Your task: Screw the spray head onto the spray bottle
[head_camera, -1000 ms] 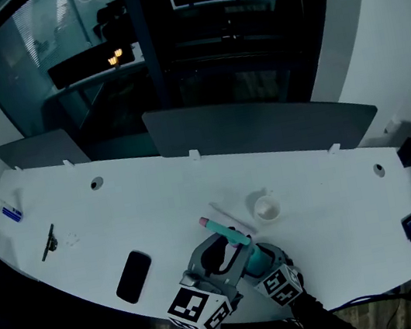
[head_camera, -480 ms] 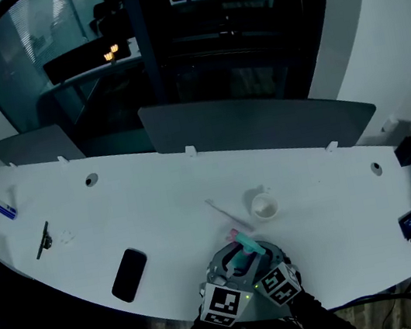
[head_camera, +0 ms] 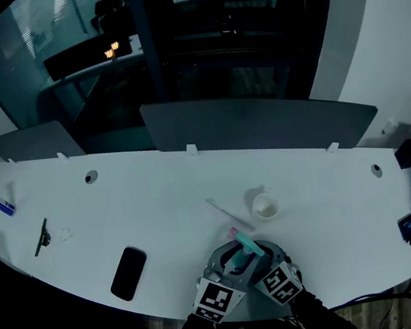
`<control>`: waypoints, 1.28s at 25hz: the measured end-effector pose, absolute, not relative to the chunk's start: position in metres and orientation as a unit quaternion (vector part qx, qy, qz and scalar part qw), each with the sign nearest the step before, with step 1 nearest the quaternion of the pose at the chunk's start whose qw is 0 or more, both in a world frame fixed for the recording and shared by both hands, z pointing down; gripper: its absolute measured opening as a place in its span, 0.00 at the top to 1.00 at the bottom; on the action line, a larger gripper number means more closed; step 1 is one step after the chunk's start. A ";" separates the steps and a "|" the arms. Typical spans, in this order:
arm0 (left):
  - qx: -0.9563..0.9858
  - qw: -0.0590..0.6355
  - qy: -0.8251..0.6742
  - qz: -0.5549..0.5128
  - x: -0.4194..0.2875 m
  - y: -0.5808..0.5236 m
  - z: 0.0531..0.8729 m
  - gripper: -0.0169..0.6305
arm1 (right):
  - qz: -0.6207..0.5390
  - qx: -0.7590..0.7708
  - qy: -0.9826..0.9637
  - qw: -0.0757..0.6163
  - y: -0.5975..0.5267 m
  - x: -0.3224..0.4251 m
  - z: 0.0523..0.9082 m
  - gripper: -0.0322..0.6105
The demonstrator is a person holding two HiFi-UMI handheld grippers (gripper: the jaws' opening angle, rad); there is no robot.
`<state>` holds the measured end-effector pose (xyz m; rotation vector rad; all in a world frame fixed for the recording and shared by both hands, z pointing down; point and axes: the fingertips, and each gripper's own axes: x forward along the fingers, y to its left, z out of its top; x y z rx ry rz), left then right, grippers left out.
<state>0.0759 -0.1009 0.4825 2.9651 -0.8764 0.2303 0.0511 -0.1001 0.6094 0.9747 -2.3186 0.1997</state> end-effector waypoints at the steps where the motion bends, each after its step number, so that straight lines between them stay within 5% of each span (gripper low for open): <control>1: 0.958 0.021 -0.277 0.075 0.076 -0.101 0.483 0.74 | 0.075 0.367 -0.876 0.304 -0.100 0.051 0.610 0.34; 15: 0.946 0.014 -0.315 0.080 0.071 -0.100 0.472 0.70 | 0.072 0.365 -0.876 0.306 -0.100 0.051 0.609 0.34; 26: 0.940 -0.070 -0.320 0.095 0.073 -0.093 0.477 0.77 | 0.075 0.363 -0.877 0.305 -0.100 0.051 0.610 0.34; 32: 0.949 -0.053 -0.302 0.065 0.071 -0.093 0.476 0.77 | 0.073 0.345 -0.885 0.305 -0.099 0.050 0.611 0.34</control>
